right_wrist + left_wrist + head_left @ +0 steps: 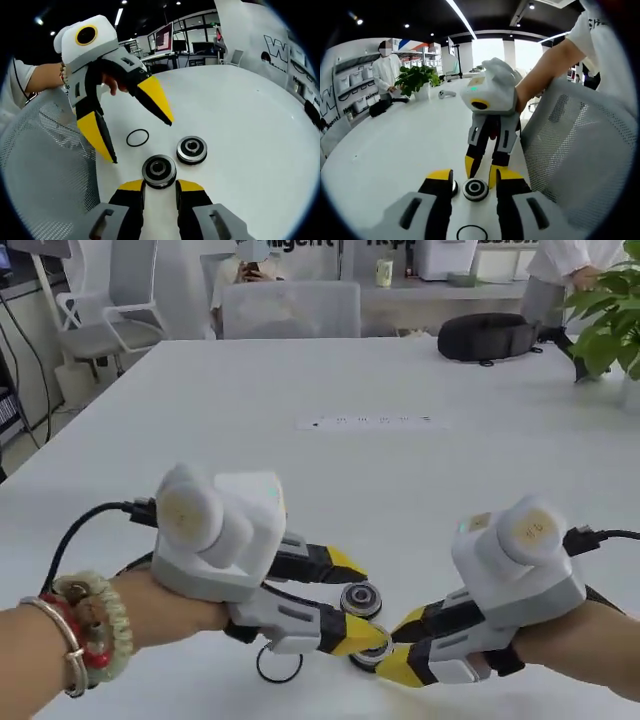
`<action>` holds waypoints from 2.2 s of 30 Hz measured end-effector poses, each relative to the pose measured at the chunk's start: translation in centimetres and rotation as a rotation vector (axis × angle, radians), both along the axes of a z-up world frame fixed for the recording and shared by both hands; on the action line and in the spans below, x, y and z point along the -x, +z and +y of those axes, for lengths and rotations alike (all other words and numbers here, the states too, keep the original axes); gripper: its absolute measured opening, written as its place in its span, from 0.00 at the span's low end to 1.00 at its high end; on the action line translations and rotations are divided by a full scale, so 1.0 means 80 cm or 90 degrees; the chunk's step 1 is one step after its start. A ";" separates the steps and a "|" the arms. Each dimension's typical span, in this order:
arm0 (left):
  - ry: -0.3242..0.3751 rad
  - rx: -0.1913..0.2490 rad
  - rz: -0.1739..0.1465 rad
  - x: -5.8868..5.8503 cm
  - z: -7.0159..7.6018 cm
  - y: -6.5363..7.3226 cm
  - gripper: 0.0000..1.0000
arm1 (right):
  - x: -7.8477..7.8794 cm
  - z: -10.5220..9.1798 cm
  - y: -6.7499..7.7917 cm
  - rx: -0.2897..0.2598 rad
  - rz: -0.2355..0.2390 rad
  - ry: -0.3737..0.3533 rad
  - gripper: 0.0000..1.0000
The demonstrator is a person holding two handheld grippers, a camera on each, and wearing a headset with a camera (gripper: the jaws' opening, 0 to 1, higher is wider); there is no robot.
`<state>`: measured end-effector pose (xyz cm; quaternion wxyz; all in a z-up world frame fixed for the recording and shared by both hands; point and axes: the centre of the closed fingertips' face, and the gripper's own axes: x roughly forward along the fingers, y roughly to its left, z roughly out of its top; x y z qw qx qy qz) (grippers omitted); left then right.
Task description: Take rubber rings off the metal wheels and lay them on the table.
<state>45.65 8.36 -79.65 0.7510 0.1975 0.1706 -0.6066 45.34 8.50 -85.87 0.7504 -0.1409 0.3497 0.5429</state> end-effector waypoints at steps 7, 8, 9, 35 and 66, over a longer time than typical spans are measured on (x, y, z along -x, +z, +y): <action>0.048 0.000 0.010 -0.013 0.004 -0.021 0.20 | 0.001 0.001 -0.001 -0.001 -0.007 0.001 0.21; 0.050 0.001 0.013 -0.013 0.004 -0.022 0.20 | 0.001 0.001 -0.001 -0.002 -0.008 0.001 0.20; 0.050 0.001 0.016 -0.013 0.004 -0.025 0.20 | 0.001 0.002 -0.001 -0.003 -0.008 0.000 0.20; 0.061 -0.015 0.051 -0.008 0.005 -0.052 0.08 | 0.002 -0.004 0.000 0.005 -0.039 0.014 0.11; 0.065 0.004 0.052 -0.010 0.004 -0.052 0.07 | -0.013 -0.017 0.004 -0.086 0.096 -0.138 0.00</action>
